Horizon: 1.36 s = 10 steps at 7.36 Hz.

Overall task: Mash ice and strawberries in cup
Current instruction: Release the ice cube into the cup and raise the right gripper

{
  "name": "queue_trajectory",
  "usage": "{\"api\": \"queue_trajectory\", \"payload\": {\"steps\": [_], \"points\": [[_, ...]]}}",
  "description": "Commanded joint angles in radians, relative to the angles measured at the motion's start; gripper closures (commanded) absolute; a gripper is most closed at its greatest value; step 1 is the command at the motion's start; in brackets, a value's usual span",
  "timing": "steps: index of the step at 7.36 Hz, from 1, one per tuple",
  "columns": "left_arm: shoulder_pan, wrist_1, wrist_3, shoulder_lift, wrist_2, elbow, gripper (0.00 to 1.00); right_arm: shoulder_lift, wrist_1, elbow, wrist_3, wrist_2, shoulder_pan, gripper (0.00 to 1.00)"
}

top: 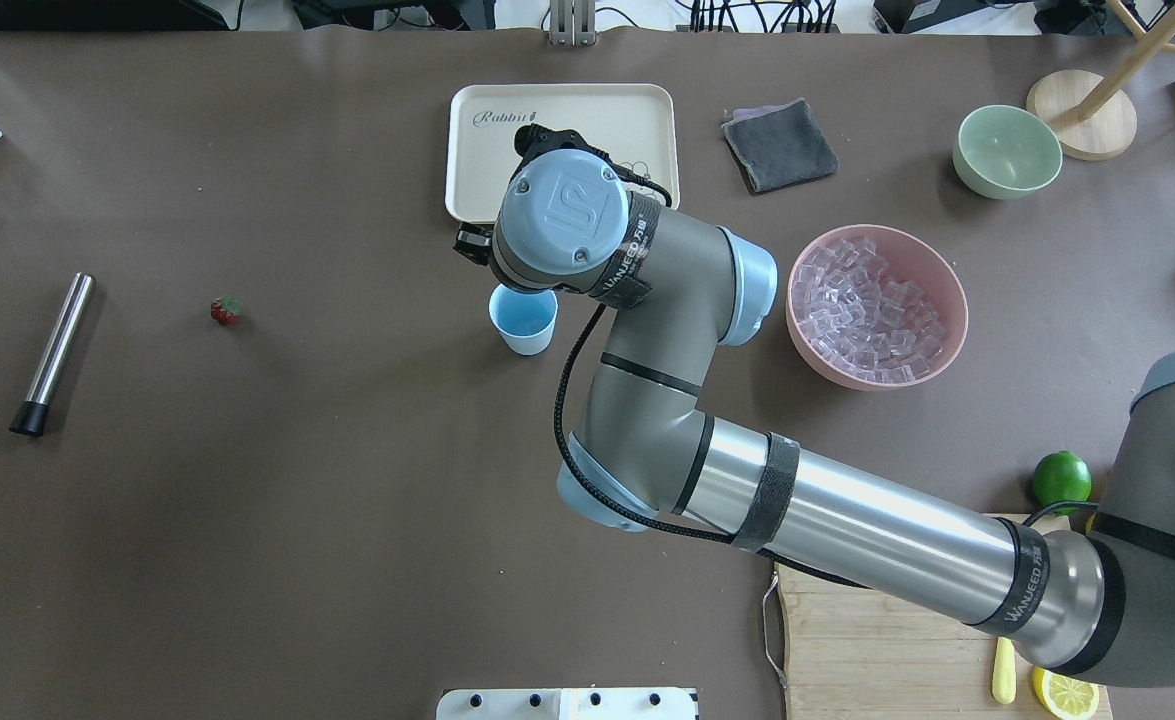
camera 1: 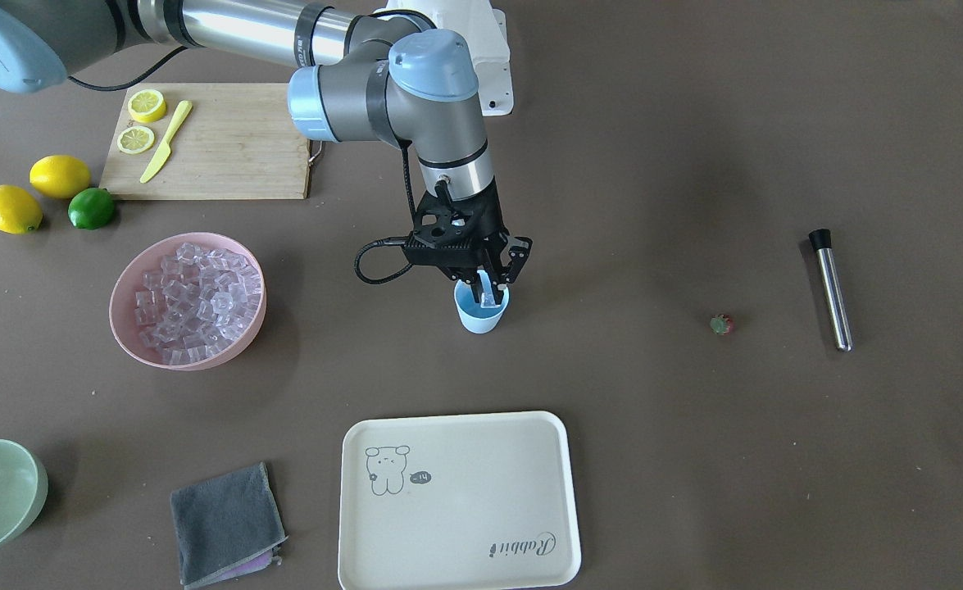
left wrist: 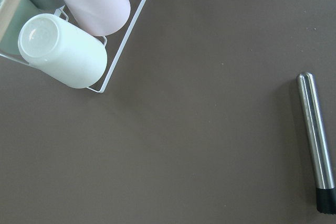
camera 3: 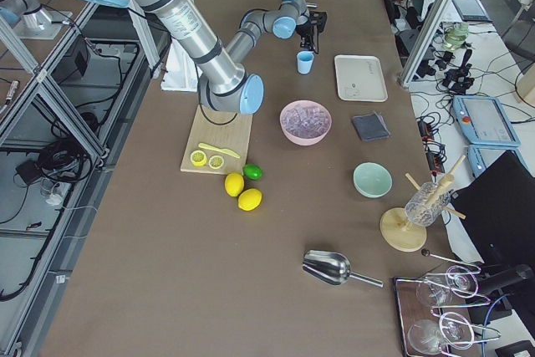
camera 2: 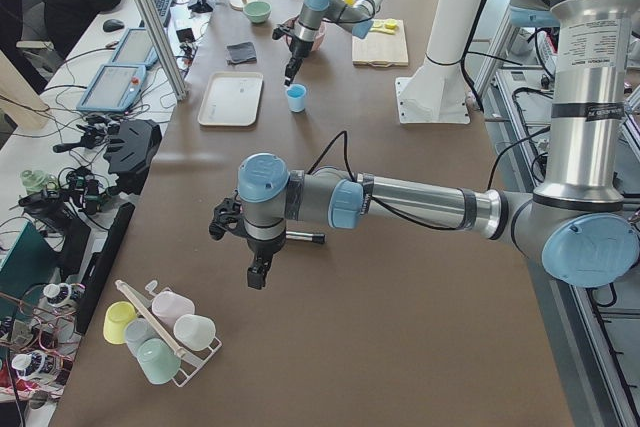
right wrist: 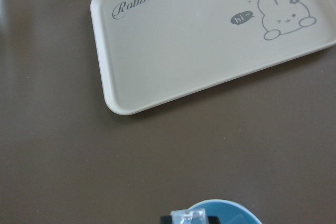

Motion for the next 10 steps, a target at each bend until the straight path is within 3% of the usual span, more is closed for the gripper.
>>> {"api": "queue_trajectory", "payload": {"steps": [1,3,5,6,8,9,10], "points": [[0.000,0.000,0.000,-0.002,0.000,-0.001,0.02,-0.028,-0.007,0.035,-0.002,0.002,-0.003,0.01],[0.000,0.000,0.001,-0.004,0.000,-0.002,0.02,-0.114,-0.028,0.140,-0.039,0.031,-0.003,0.01],[0.000,-0.002,0.003,-0.004,-0.002,-0.002,0.01,-0.149,-0.234,0.267,-0.194,0.059,0.023,0.01],[0.000,-0.002,0.005,-0.004,-0.002,-0.005,0.01,-0.189,-0.275,0.301,-0.244,0.112,0.072,0.01],[0.000,-0.003,0.006,0.001,-0.002,-0.010,0.01,-0.380,-0.271,0.456,-0.354,0.212,0.199,0.01],[0.000,-0.003,0.006,0.005,-0.002,-0.013,0.02,-0.443,-0.268,0.461,-0.349,0.263,0.247,0.01],[0.000,-0.020,0.006,0.007,-0.002,-0.005,0.01,-0.484,-0.277,0.461,-0.344,0.259,0.266,0.01]]}}
